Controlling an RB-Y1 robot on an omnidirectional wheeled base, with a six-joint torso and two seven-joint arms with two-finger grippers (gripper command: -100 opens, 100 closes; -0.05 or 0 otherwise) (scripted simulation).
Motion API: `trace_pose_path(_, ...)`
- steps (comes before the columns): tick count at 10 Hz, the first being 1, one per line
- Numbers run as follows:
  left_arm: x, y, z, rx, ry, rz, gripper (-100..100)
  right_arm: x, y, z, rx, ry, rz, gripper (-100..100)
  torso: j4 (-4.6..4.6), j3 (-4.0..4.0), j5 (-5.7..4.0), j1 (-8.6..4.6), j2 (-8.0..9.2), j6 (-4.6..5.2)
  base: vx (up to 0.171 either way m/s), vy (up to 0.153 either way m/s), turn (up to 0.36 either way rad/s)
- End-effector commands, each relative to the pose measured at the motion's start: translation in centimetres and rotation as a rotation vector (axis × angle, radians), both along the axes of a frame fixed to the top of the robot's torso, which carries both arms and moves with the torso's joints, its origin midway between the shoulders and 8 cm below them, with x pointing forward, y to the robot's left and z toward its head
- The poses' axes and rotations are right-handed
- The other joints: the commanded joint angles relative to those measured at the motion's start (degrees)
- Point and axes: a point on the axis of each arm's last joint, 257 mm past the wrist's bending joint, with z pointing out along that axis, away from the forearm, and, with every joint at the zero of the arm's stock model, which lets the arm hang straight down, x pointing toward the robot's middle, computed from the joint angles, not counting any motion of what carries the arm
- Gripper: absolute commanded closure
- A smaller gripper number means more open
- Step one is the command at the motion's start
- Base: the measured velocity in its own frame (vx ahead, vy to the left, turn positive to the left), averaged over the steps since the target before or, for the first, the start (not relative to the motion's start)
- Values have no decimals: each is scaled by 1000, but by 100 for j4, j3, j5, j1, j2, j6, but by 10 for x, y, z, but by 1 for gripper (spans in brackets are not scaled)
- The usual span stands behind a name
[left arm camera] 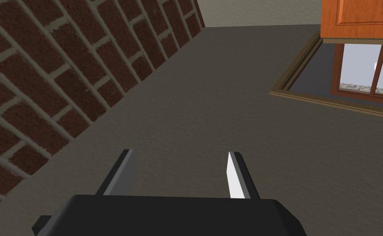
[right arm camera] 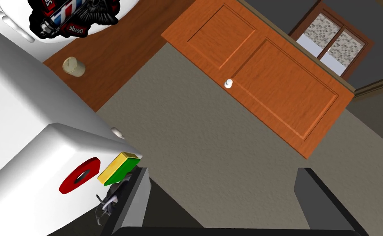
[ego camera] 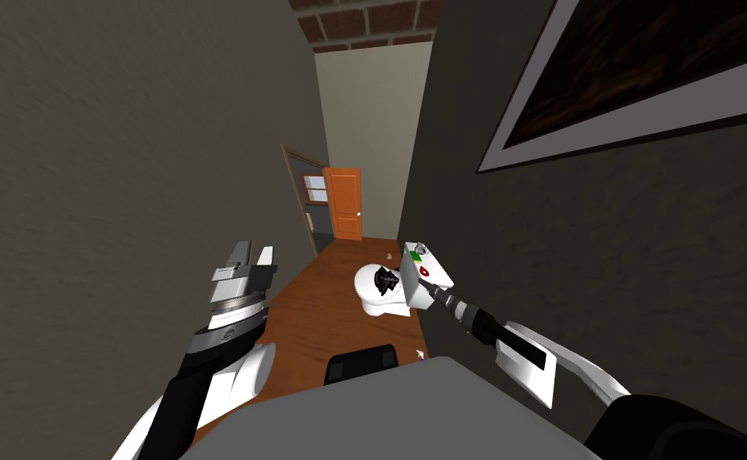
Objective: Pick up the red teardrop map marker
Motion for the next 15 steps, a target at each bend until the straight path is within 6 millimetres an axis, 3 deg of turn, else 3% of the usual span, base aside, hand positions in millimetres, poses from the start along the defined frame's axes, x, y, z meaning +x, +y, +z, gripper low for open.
trace_pose_path(1, 0, 0, 0, 0, 0, 0, 0, -8, -16, -17, -48, 61, -6, -100, 0, 0, 0, 0, 0, 0, 17, 17, 79)
trace_pose_path(2, 0, 0, 0, 0, 0, 0, 0, -8, -16, -17, -55, 64, 1, -100, 0, 0, -1, 0, 0, -1, 16, 13, 42)
trace_pose_path(4, 0, 0, 0, 0, 0, 0, 0, -21, -45, -43, -134, 165, -18, -100, 0, 0, 0, -1, 0, -1, 27, 9, 135)
trace_pose_path(7, 0, 0, 0, 0, 0, 0, 0, -28, -61, -54, -194, 219, -12, -100, -1, -2, -2, -7, -3, -1, 23, -2, 86)
trace_pose_path(12, 0, 0, 0, 0, 0, 0, 0, -67, -144, -93, -427, 454, -51, -100, -3, -6, -4, -18, -11, -3, 28, -24, 235)
trace_pose_path(13, 0, 0, 0, 0, 0, 0, 0, -67, -144, -93, -427, 454, -51, -100, -3, -7, -6, -20, -12, -3, 22, -36, 78)
trace_pose_path(15, 0, 0, 0, 0, 0, 0, 0, -84, -176, -101, -509, 537, -69, -100, 0, -1, -4, -15, -2, 0, 17, -28, 219)
